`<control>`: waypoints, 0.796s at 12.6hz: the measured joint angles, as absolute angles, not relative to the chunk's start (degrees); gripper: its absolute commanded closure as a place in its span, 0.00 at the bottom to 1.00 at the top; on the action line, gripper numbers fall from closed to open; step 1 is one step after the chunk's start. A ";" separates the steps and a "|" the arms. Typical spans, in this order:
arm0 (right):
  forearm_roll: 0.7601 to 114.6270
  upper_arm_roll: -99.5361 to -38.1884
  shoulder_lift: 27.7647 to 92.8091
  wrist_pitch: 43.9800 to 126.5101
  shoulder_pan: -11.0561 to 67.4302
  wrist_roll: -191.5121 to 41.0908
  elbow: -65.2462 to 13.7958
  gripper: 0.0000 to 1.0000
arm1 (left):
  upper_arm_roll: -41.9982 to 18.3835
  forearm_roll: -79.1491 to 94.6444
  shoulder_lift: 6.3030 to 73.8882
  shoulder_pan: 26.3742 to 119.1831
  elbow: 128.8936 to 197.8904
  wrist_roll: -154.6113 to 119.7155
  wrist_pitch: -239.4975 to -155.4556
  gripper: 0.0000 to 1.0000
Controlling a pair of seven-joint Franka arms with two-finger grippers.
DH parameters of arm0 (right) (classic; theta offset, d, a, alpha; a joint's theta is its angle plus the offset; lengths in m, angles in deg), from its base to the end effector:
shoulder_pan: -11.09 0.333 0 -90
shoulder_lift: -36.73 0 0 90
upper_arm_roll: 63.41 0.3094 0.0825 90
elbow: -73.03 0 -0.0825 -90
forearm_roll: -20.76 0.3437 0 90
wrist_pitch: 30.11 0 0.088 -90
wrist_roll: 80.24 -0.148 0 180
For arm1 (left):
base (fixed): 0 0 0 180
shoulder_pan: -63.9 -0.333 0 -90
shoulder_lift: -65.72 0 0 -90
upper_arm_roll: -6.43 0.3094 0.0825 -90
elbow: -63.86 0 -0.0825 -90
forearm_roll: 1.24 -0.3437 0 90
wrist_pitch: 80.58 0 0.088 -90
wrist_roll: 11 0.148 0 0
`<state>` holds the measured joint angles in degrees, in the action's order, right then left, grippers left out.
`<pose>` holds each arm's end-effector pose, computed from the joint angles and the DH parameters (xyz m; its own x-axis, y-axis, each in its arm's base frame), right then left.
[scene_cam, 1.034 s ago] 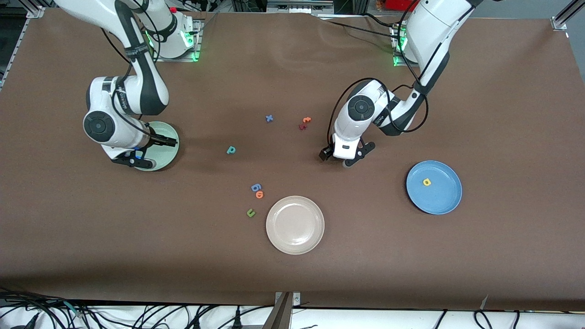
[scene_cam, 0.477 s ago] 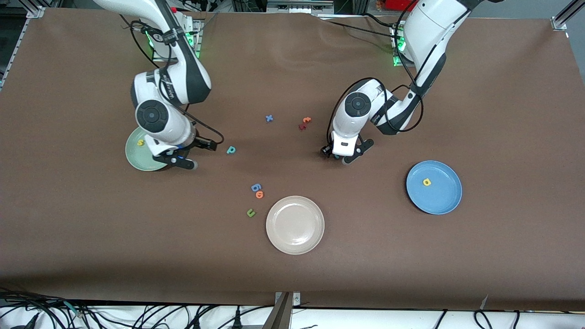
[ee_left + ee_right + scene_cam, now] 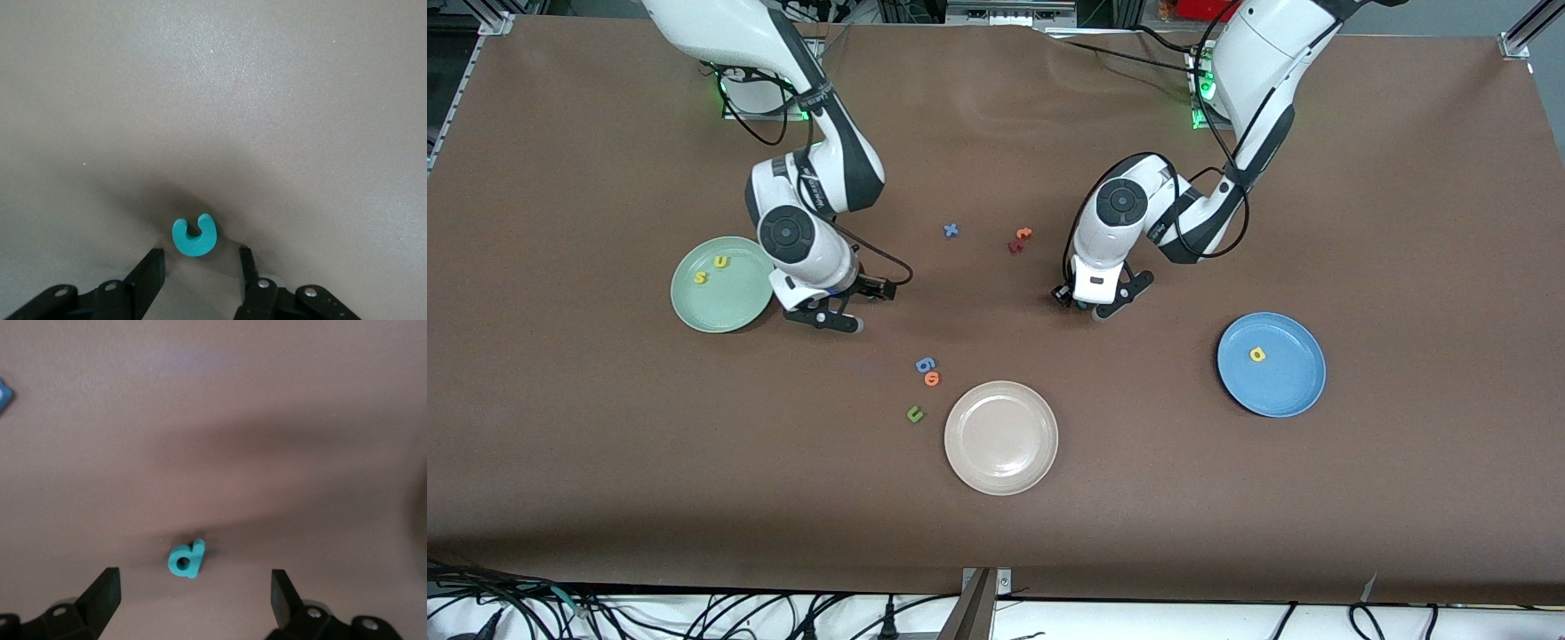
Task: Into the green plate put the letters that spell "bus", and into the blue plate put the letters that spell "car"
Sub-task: 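Grasp the teal d with the right gripper while the left gripper grasps the c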
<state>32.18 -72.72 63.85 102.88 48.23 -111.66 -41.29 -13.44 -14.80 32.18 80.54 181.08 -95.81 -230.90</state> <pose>0.4908 0.2697 0.1974 0.9698 -0.1951 -0.1462 -0.1930 -0.9808 0.0288 0.4582 -0.3435 0.1562 0.7673 0.6385 -0.0601 0.6412 -0.7657 0.0516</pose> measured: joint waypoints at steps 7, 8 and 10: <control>32.24 -71.67 66.63 109.04 48.26 -112.00 -43.37 0.30 | -12.96 -14.80 32.17 80.48 180.88 -95.85 -230.99 0.46; 32.25 -71.67 66.63 109.04 48.26 -112.03 -43.37 0.36 | -12.77 -14.80 32.16 80.37 180.77 -95.85 -230.88 0.46; 32.58 -71.66 66.63 109.04 48.26 -112.12 -43.38 0.43 | -12.40 -14.80 32.15 80.30 180.34 -95.85 -230.18 0.46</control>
<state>32.58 -71.66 66.63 109.04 48.26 -112.12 -43.38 -12.40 -14.80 32.15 80.30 180.34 -95.85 -230.18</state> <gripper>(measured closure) 0.352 0.458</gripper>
